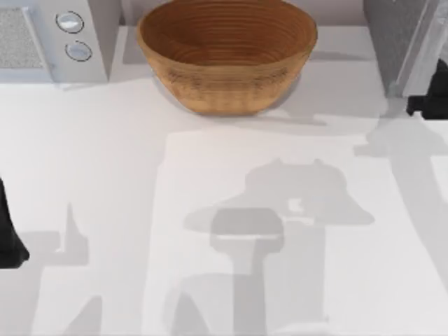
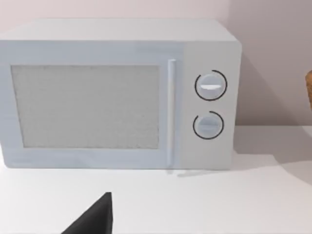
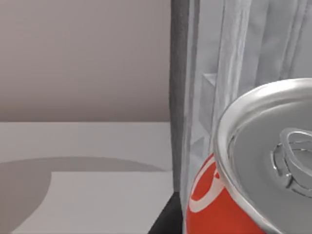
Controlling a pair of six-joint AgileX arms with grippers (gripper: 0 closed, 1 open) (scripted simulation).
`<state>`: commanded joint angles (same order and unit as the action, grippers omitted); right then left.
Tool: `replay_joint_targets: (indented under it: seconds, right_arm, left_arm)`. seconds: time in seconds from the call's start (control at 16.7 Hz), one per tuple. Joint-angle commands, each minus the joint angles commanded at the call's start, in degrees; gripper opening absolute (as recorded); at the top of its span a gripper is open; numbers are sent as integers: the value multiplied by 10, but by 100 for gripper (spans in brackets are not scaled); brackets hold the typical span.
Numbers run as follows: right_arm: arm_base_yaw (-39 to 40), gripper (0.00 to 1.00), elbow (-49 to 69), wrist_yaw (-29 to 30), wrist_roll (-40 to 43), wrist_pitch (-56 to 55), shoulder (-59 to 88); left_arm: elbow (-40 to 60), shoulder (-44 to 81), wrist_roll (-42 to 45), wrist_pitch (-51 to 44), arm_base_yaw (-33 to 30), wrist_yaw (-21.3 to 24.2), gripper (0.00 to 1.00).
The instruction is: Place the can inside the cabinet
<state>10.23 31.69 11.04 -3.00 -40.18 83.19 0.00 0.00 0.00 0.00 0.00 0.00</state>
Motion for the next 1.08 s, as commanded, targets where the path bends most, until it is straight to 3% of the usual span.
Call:
replay_joint_targets:
  seconds: [0.3,1.08]
  right_arm:
    - [-16,0,-55,-21,5,69,-151]
    - [-92,0,-288,-100,27,364,-773]
  left_arm:
    - [0,0,0,0,0,0,100]
    - [0,0,0,0,0,0,100]
